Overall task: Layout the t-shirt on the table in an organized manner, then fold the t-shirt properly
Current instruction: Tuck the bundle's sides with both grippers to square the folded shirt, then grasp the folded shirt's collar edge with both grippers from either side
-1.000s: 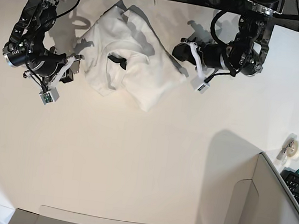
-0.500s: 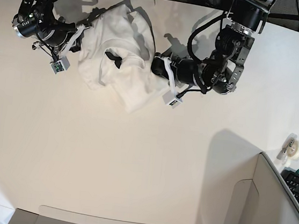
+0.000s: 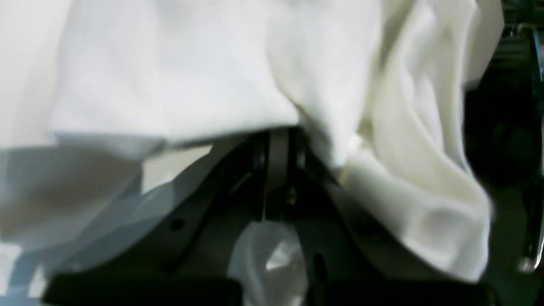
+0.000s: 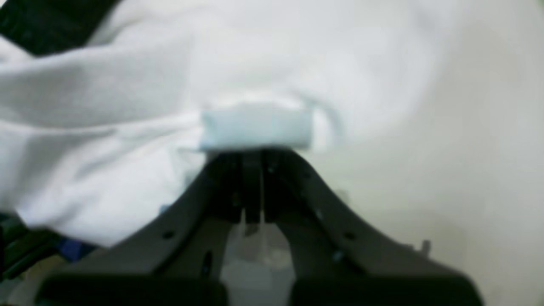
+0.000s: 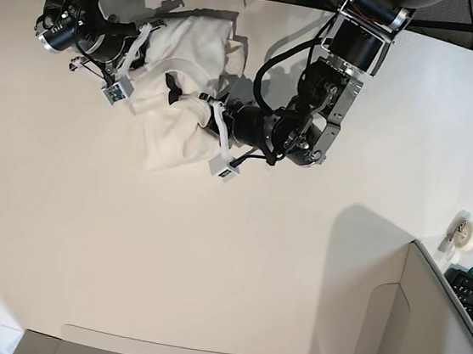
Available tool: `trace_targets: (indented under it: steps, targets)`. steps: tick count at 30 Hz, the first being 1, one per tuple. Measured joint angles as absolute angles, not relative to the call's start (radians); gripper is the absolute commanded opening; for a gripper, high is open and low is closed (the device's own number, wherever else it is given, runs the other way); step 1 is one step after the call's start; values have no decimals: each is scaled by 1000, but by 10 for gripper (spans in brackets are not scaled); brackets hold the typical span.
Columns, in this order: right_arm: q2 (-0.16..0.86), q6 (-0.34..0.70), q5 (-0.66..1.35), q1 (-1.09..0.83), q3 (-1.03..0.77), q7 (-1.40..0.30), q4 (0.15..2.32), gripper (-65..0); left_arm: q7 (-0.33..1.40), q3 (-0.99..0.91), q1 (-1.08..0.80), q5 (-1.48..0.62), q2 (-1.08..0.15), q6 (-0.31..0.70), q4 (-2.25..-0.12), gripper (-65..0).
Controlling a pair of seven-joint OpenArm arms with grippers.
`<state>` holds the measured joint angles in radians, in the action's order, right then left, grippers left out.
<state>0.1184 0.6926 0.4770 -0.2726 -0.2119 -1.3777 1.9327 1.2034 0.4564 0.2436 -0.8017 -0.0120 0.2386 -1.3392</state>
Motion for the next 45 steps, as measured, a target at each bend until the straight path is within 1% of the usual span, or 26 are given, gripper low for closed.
trace_targets:
  steps: [6, 7, 9, 12, 14, 16, 18, 23, 25, 27, 29, 32, 34, 37, 40, 43, 45]
  targets:
    - [119, 693, 482, -265, -216, -1380, 1933, -650, 1213, 456, 301, -801, -3, 239, -1336, -650]
    - [120, 693, 481, -262, -219, -1380, 1934, -650, 1216, 456, 315, -804, -1, 239, -1340, -639]
    - [134, 693, 477, -253, -219, -1388, 1969, -650, 1225, 455, 329, -807, -1, 241, -1383, -574]
    - [160, 692, 501, -232, -225, -1377, 2039, -650, 1299, 421, 323, -818, 3, 250, -1495, -445]
    - [161, 692, 551, -207, -241, -1377, 2028, -650, 1316, 371, 319, -823, 10, 250, -1550, -400]
    - [160, 692, 592, -200, -281, -1377, 2028, -649, 1329, 327, 325, -822, 7, 250, -1556, -394]
    - [157, 692, 618, -192, -344, -1383, 2029, -612, 1343, 239, 313, -822, 3, 250, -1567, -393]
    - [178, 692, 629, -157, -534, -1386, 2027, -437, 1407, 63, 253, -808, -54, 253, -1650, -393]
    - [182, 692, 644, -143, -560, -1388, 2009, -373, 1399, 11, 231, -819, -71, 254, -1679, -393]
    - [182, 693, 644, -138, -557, -1387, 1996, -330, 1391, -35, 182, -828, -72, 253, -1702, -392]
    - [174, 692, 668, -137, -548, -1383, 1970, -320, 1396, -68, 116, -875, -73, 254, -1707, -392]
    - [179, 692, 706, -141, -488, -1386, 1871, -320, 1415, -85, 23, -965, -76, 251, -1702, -391]
    - [176, 693, 745, -145, -473, -1387, 1814, -320, 1410, -83, -6, -1052, -75, 253, -1703, -391]
    - [178, 692, 786, -159, -472, -1386, 1762, -320, 1402, -76, -42, -1125, -72, 254, -1705, -391]
    - [181, 693, 789, -163, -440, -1388, 1748, -320, 1412, -77, -71, -1129, -72, 253, -1705, -390]
    - [170, 692, 846, -160, -420, -1387, 1749, -319, 1410, -77, -62, -1130, -72, 253, -1704, -390]
    - [168, 693, 850, -158, -411, -1387, 1750, -319, 1397, -77, -55, -1132, -67, 253, -1705, -390]
